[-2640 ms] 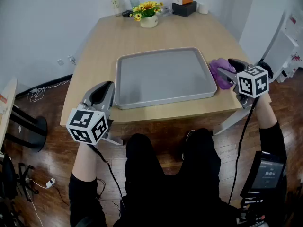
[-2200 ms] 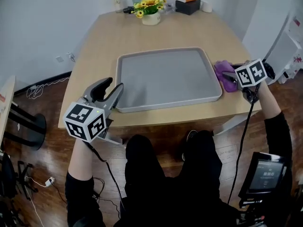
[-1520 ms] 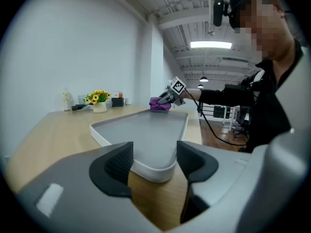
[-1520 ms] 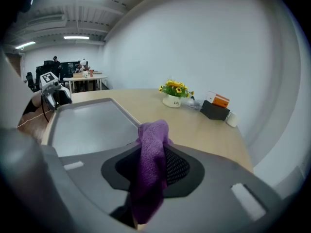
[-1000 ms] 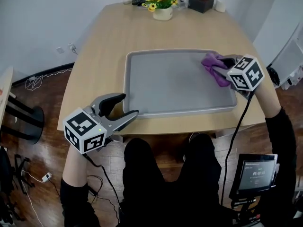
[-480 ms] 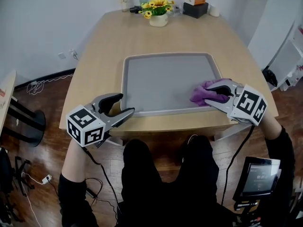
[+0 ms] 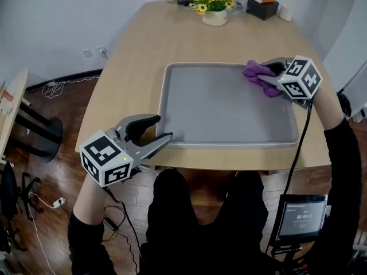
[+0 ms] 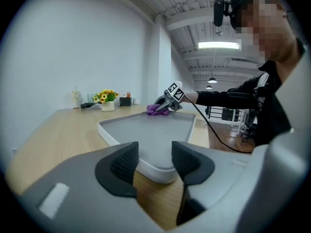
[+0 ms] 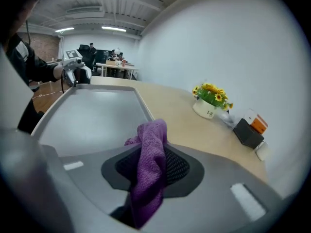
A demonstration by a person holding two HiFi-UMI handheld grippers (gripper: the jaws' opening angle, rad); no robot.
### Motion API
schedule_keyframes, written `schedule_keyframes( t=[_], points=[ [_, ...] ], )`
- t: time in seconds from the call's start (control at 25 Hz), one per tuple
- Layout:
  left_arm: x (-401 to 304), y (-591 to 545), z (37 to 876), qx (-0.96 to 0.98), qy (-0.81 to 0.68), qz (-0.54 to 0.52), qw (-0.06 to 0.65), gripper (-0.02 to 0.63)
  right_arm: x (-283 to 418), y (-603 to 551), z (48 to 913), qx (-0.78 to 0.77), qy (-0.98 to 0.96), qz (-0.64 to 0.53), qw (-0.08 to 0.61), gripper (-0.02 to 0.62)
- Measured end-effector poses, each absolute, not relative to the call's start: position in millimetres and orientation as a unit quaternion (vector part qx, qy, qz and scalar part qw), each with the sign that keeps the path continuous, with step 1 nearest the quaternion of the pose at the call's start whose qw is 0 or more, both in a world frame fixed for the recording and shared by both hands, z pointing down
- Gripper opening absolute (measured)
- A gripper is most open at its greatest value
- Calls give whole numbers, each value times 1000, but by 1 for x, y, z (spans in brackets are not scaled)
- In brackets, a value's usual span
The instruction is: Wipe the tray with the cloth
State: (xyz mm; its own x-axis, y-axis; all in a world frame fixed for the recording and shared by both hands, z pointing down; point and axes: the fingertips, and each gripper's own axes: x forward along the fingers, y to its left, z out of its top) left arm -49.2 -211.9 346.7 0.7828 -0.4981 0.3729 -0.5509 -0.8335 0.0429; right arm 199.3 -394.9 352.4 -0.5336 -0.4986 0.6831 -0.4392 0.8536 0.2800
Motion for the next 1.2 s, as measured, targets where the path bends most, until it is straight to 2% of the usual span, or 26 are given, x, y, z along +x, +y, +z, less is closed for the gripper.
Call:
schedule_keyframes(
  t=[0.08, 0.56, 0.8, 1.04, 1.2],
  points=[
    [-53, -216, 349, 937, -294, 175, 75, 156, 193, -400, 352, 271, -872, -28, 407, 98],
    [-51, -210, 350, 934, -299, 181, 72, 156, 86, -203, 356, 88, -915, -13, 394, 97],
    [-50, -211, 352, 934, -298, 181, 73, 156, 79, -248, 360, 131, -905, 47, 401, 97],
    [-52, -205, 348, 935, -296, 180, 71, 156, 106, -359, 353, 237, -896, 54, 371, 97],
    [-53, -203, 341, 936, -296, 178, 73, 155, 109, -385, 344, 259, -898, 65, 349, 97]
  ],
)
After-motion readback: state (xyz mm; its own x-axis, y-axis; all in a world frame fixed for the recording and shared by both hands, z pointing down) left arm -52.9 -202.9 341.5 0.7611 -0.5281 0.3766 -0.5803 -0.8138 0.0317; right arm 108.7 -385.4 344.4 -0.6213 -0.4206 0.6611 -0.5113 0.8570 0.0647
